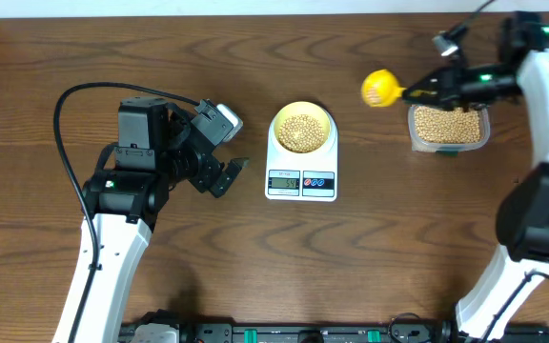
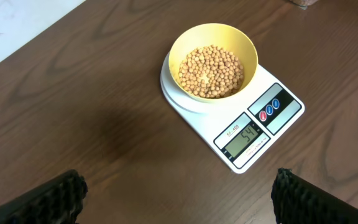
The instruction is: Scoop item into bowl and weigh 50g on scale
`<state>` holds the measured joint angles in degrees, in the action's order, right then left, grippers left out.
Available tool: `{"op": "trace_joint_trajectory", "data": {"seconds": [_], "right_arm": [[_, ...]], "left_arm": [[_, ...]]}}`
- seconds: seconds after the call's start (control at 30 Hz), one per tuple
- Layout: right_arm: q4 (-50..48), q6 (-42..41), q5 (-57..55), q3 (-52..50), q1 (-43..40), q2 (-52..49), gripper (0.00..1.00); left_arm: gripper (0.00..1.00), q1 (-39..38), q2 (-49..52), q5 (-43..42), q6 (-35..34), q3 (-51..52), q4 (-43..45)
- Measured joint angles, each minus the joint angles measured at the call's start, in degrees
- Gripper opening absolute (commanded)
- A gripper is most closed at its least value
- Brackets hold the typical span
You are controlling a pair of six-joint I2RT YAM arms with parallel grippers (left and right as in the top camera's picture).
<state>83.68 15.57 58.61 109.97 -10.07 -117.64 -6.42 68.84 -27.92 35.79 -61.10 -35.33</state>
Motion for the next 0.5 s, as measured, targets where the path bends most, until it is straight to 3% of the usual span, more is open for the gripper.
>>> {"op": "trace_joint_trajectory", "data": {"seconds": [0.23, 0.5], "right_arm": [[2.6, -0.7, -9.8, 0.0, -4.8, 5.9, 0.01], [2.1, -5.4, -29.0, 0.0, -4.2, 8.0, 0.01]], "left_arm": [[0.97, 0.0, 0.0, 0.0, 0.0, 0.0, 0.0], [0.97, 0.0, 0.0, 0.0, 0.0, 0.0, 0.0]]}}
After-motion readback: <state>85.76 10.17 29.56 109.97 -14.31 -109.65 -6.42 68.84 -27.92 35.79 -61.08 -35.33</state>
